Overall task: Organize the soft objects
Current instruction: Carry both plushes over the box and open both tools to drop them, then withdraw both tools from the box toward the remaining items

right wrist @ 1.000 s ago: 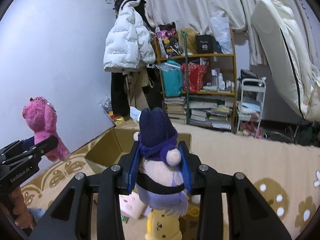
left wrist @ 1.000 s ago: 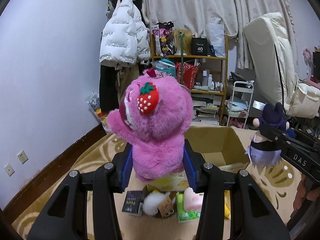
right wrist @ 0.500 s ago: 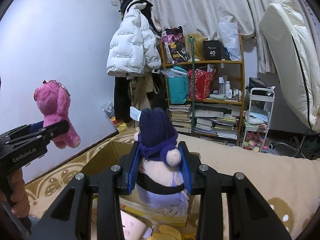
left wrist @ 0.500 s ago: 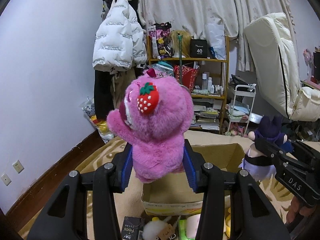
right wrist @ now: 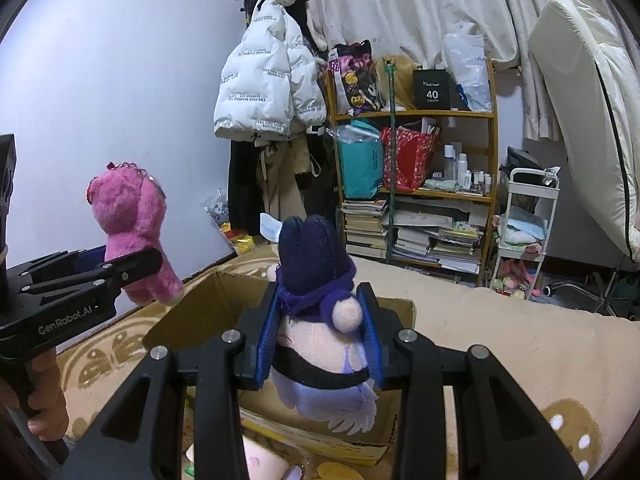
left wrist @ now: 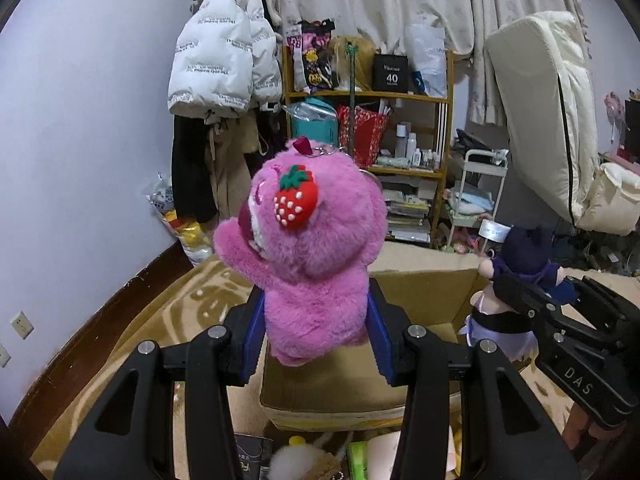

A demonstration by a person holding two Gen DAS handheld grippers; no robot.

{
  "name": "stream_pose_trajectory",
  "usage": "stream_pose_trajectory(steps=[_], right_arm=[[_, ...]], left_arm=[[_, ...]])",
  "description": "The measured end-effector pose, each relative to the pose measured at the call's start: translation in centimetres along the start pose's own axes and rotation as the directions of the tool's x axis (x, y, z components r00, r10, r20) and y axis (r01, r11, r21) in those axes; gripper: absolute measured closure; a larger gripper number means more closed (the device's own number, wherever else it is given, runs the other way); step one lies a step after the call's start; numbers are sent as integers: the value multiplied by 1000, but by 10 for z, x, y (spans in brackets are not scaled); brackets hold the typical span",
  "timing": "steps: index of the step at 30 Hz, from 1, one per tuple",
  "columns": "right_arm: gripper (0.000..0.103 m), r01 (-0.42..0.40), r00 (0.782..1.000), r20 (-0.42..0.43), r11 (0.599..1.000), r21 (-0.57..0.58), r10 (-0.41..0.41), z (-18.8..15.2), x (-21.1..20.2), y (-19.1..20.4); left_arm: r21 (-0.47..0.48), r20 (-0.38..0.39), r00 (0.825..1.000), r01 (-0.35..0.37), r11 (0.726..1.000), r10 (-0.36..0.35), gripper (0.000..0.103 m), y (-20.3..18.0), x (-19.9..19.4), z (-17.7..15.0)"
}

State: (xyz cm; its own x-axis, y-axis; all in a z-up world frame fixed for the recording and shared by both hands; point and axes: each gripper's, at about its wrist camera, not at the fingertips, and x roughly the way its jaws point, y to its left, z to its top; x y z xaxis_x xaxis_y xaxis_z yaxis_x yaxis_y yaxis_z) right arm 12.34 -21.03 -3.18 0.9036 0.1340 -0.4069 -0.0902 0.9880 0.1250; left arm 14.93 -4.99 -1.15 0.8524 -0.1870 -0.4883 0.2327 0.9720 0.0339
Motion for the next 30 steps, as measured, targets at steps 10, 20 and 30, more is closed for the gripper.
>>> stream_pose_trajectory(steps=[10, 20, 30], right_arm=[[63, -38, 998, -51, 998, 51, 41, -15, 14, -13], [62, -69, 994, -80, 994, 87, 76, -24, 18, -20], [28, -58, 996, -56, 995, 84, 63, -19, -2, -17]], left_arm=[[26, -122, 993, 8, 1000, -4, 58, -9, 30, -19], [17, -196, 981, 7, 1000, -3, 51, -9, 44, -28], [-12, -187, 982, -25, 1000, 22, 15, 5, 23, -26]])
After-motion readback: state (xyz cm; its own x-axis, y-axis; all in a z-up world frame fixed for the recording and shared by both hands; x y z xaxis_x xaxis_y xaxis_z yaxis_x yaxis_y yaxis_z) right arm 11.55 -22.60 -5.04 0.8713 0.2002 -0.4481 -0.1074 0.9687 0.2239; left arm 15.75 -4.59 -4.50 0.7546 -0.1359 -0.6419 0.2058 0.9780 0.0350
